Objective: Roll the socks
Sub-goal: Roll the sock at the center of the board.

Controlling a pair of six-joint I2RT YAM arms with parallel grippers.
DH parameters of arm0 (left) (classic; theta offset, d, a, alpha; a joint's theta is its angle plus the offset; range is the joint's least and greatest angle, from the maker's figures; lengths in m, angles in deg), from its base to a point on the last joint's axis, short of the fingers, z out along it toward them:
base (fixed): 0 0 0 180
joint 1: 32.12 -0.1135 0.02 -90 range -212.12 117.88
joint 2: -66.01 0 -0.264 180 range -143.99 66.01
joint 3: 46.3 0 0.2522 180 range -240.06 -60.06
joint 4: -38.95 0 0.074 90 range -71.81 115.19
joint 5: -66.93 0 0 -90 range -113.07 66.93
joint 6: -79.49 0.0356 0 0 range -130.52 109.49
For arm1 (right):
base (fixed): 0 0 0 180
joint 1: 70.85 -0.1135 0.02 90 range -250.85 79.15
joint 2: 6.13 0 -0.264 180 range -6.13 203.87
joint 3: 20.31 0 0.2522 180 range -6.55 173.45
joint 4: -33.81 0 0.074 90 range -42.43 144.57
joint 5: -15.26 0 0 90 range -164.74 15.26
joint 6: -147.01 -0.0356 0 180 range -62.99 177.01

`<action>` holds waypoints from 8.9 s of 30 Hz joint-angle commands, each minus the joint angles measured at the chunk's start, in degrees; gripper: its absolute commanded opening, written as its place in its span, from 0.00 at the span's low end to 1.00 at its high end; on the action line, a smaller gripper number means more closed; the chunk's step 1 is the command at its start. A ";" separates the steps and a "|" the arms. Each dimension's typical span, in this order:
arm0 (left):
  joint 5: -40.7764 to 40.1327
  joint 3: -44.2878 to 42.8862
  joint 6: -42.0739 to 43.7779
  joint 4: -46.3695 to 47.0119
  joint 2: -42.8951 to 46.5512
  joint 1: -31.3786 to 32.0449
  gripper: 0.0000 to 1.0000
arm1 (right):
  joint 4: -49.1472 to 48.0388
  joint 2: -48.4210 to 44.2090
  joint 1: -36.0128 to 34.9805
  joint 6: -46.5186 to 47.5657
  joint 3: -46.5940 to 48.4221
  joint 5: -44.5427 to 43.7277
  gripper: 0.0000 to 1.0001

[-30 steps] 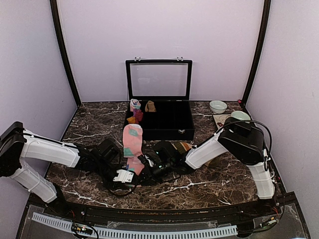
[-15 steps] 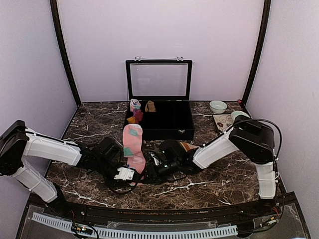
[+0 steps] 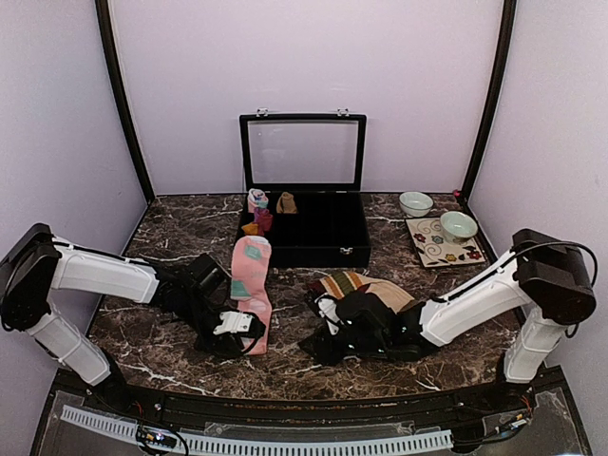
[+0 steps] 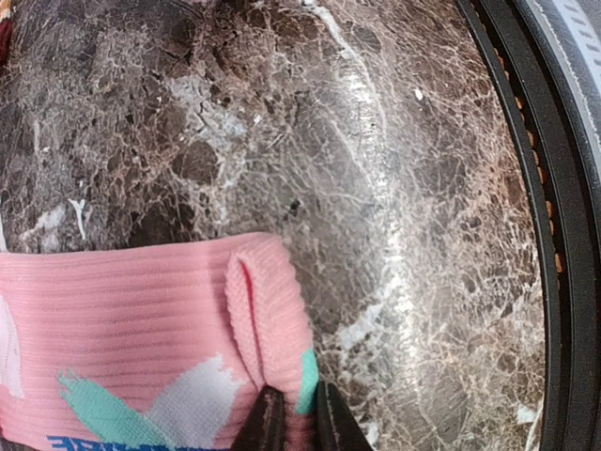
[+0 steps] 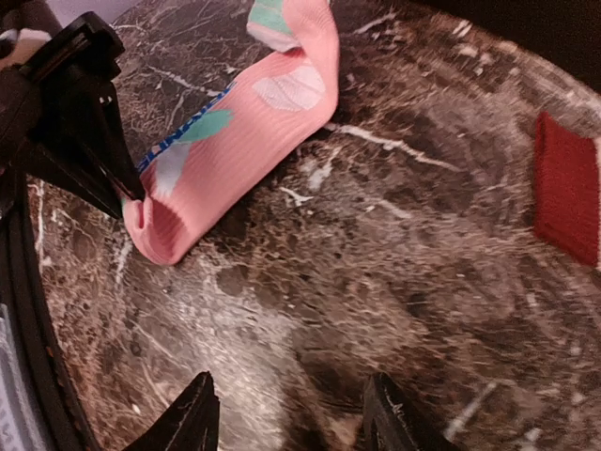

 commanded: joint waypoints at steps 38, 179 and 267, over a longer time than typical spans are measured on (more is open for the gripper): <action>15.66 -12.23 3.60 -20.80 -15.17 -5.04 0.14 | -6.85 16.11 -10.10 49.74 16.15 5.22 0.35; 2.84 -0.88 -1.25 -2.22 2.90 1.64 0.27 | 5.03 31.02 6.61 -12.13 21.18 35.28 0.00; 8.56 -8.88 3.11 -22.83 -11.99 -4.24 0.09 | -4.07 -16.81 -12.65 23.99 -7.92 -26.16 0.99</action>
